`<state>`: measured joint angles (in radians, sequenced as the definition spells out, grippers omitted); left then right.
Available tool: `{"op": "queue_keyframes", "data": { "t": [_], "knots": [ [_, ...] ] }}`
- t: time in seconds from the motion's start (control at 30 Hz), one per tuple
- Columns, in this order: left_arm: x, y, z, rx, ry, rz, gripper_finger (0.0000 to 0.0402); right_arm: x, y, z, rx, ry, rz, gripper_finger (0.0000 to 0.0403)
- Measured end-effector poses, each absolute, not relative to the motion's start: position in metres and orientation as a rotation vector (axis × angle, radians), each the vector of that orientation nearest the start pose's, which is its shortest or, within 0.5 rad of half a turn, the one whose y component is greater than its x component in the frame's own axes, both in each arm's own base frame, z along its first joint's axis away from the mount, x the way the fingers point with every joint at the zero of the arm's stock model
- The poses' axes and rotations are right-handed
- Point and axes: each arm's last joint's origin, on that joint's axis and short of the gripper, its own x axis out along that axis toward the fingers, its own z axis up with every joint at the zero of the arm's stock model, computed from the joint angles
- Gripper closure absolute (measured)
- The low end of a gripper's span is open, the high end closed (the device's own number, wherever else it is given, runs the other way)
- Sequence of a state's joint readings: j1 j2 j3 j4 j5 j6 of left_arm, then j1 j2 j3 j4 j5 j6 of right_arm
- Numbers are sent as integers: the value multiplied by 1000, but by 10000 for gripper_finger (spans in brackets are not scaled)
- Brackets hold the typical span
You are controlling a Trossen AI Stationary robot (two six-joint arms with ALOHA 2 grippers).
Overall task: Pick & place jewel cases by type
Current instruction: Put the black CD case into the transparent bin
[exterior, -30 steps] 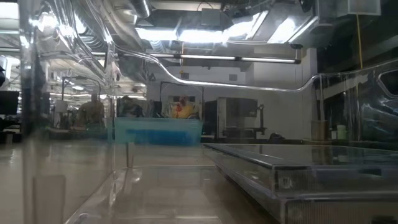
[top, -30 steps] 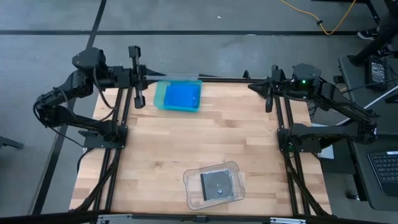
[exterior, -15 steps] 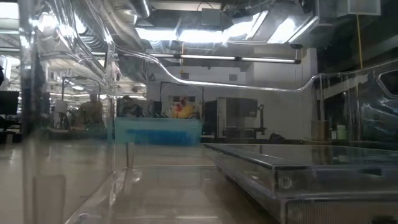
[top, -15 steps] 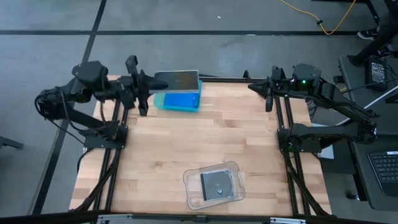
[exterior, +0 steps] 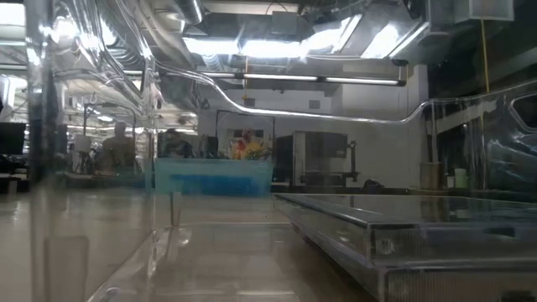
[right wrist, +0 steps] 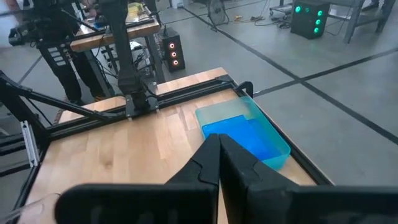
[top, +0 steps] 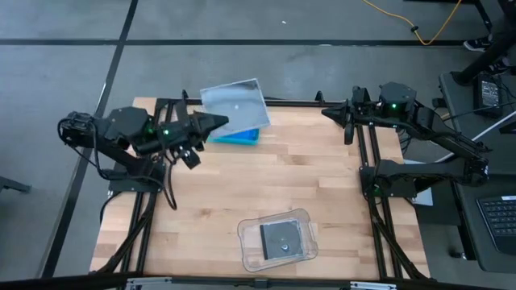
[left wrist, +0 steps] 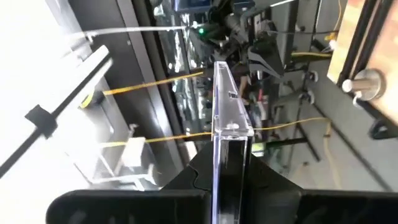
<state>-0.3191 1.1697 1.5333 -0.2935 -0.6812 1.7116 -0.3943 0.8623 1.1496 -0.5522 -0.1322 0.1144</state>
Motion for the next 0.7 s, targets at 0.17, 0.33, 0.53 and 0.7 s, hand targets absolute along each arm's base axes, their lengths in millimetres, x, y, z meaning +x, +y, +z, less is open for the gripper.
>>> {"op": "queue_keyframes", "data": {
  "t": [0.17,0.33,0.53,0.7],
  "knots": [
    [209,-61,498,1779,229,301,392,148,-58,406,194,240,-277,397],
    [207,-68,500,1805,185,291,392,148,-58,406,193,241,-277,397],
    [205,-68,503,1643,131,301,392,148,-58,405,190,244,-277,397],
    [204,-62,507,1304,39,323,391,148,-58,404,183,260,-276,397]
  ]
}}
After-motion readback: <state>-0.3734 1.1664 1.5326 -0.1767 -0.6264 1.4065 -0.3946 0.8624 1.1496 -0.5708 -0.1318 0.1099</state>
